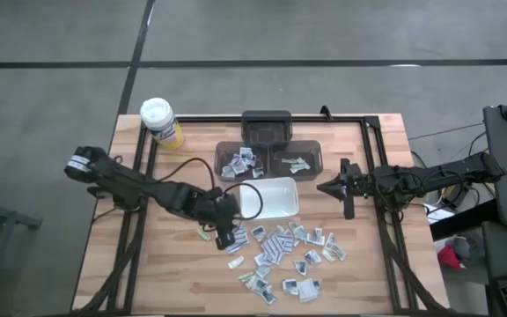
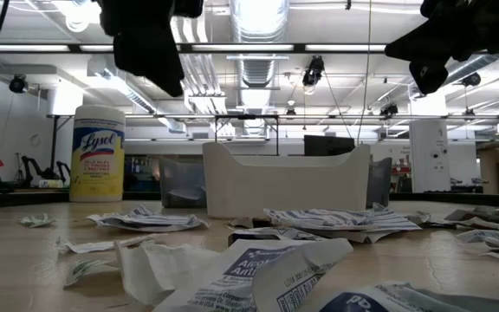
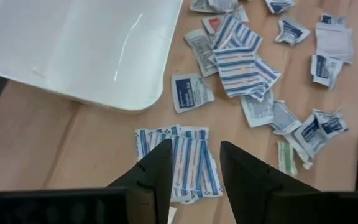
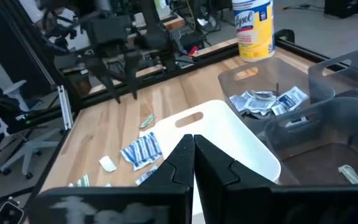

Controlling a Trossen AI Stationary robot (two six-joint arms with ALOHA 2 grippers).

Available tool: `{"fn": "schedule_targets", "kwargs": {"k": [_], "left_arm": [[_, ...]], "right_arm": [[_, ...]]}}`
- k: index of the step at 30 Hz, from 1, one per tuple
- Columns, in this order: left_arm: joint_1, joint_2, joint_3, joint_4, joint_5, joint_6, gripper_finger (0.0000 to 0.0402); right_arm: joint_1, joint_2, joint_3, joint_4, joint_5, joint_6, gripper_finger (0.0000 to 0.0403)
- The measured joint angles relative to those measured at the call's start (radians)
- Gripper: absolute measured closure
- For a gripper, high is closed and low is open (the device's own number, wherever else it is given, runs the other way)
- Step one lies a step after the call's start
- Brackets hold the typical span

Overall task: Pick & Place First Aid Supplies
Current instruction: Put the alcohol pad into the bottom left black bin

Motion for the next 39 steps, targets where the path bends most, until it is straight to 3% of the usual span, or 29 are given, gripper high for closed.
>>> {"fn": "schedule_targets", "kwargs": {"k": [5,10,17,27,35,39], "left_arm": [[0.001,-0.004,-0.09,0.098,0.018,-0.001,0.0275],[0.001,-0.009,-0.16,0.116,0.047,-0.03,0.0275],[0.003,-0.098,-0.237,0.137,0.032,0.003,0.0276],[0.004,-0.397,-0.413,0.158,-0.033,0.017,0.0276],[0.004,-0.664,-0.576,0.196,-0.033,0.03,0.0275],[0.004,-0.769,-0.638,0.195,-0.033,0.061,0.0275]], "right_arm": [[0.0,0.0,0.0,0.003,0.0,0.003,0.0394],[0.0,0.0,0.0,0.034,0.0,0.11,0.0394],[0.0,0.001,0.0,0.116,-0.017,0.129,0.0394],[0.003,0.105,0.048,0.237,-0.036,0.051,0.0394],[0.036,0.295,0.22,0.214,-0.164,-0.007,0.0394],[0.071,0.374,0.331,0.089,-0.185,0.0,0.0394]]}}
